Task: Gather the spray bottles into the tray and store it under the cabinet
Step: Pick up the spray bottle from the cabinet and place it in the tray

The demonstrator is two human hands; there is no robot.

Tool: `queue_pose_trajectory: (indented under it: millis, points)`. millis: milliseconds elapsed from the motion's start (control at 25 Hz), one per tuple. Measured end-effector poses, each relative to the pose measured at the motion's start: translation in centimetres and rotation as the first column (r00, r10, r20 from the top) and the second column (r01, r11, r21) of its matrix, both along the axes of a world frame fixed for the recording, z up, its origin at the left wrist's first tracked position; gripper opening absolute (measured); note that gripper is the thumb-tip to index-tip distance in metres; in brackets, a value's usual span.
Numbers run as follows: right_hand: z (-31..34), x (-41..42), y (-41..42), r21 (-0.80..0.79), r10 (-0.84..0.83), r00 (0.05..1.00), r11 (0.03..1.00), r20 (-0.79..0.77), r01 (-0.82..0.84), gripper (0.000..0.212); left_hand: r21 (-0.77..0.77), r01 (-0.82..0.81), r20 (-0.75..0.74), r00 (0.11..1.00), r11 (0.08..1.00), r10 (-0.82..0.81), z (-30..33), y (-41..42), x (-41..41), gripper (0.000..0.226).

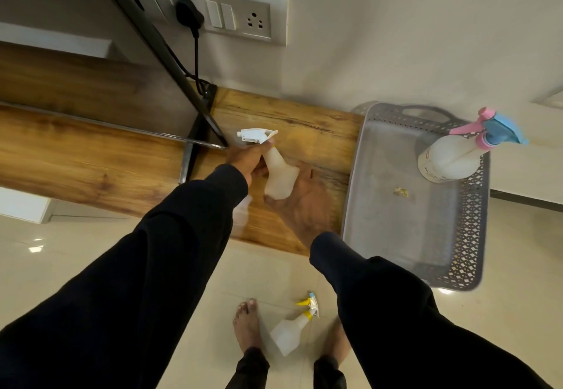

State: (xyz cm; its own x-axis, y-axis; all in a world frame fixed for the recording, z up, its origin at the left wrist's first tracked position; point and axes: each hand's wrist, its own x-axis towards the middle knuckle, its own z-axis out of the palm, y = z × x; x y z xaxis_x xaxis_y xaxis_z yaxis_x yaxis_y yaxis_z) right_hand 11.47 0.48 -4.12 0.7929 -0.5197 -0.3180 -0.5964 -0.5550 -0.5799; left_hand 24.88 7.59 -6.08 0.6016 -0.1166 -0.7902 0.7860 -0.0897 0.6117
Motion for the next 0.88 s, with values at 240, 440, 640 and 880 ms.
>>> queue_pose_trajectory:
  millis: [240,440,640,880]
  points:
    - [2.6,-1.2,-1.0,0.105,-0.123,0.985,0.988,0.119,0.111,0.092,-0.026,0.132,0.101,0.986,0.991,-0.129,4.6,-1.6,0.1,0.030]
    - [6.7,-1.9,-3.2,0.321,-0.257,0.929,0.933,0.268,0.165,0.092,-0.062,0.297,0.299,0.916,0.953,-0.266,11.1,-3.8,-0.1,0.008]
    - [10.5,-3.9,-7.2,0.605,-0.388,0.857,0.787,0.340,0.116,0.086,-0.084,0.396,0.500,0.811,0.914,-0.305,17.4,-6.9,-1.6,0.009]
    - [11.6,-7.4,-10.7,0.556,-0.440,0.792,0.817,0.424,0.156,0.097,0.019,0.415,0.686,0.656,0.909,-0.314,21.2,-12.2,-6.9,0.034]
